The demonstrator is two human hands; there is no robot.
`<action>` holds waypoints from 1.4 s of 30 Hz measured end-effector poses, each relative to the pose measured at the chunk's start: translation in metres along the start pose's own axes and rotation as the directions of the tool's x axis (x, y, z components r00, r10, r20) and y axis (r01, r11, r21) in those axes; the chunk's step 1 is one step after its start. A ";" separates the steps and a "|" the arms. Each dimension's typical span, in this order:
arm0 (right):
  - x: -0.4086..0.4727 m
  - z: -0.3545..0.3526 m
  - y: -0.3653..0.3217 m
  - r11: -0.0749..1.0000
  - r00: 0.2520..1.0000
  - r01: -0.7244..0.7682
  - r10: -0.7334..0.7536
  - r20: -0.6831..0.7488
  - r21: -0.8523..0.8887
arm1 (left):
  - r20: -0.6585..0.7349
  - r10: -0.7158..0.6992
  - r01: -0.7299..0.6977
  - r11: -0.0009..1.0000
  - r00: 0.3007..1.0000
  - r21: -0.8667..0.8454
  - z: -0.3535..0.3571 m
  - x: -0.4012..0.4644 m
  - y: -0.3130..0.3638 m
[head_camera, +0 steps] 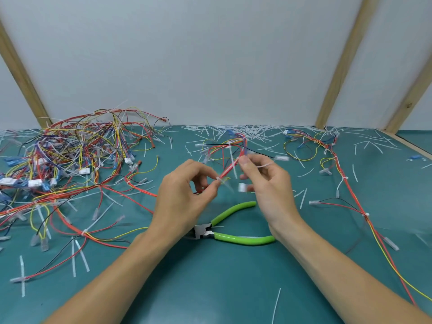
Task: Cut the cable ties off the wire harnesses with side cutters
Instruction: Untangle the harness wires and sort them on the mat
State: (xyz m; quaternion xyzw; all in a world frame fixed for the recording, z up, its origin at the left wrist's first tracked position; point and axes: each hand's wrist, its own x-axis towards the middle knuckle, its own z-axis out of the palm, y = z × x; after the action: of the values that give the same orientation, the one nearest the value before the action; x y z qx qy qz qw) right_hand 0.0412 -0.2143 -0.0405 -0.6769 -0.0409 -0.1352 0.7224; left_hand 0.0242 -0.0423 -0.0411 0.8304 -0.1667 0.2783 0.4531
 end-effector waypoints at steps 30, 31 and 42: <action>-0.013 0.005 -0.002 0.933 0.897 -0.341 0.360 0.257 -0.116 | 0.130 -0.128 0.113 0.987 0.983 0.113 0.003 -0.003 -0.009; -0.013 0.005 -0.003 0.935 0.905 -0.339 0.354 0.238 -0.100 | 0.135 -0.114 0.100 0.990 0.984 0.104 0.002 -0.003 -0.007; 0.006 -0.011 -0.014 0.908 0.920 -0.391 0.384 0.074 0.148 | 0.074 -0.037 0.000 0.897 0.997 0.442 -0.003 -0.001 -0.010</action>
State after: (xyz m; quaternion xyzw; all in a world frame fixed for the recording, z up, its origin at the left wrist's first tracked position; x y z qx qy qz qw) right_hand 0.0420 -0.2271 -0.0269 -0.6141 0.0680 0.0294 0.7857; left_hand 0.0279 -0.0343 -0.0467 0.9236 -0.1095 0.2706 0.2485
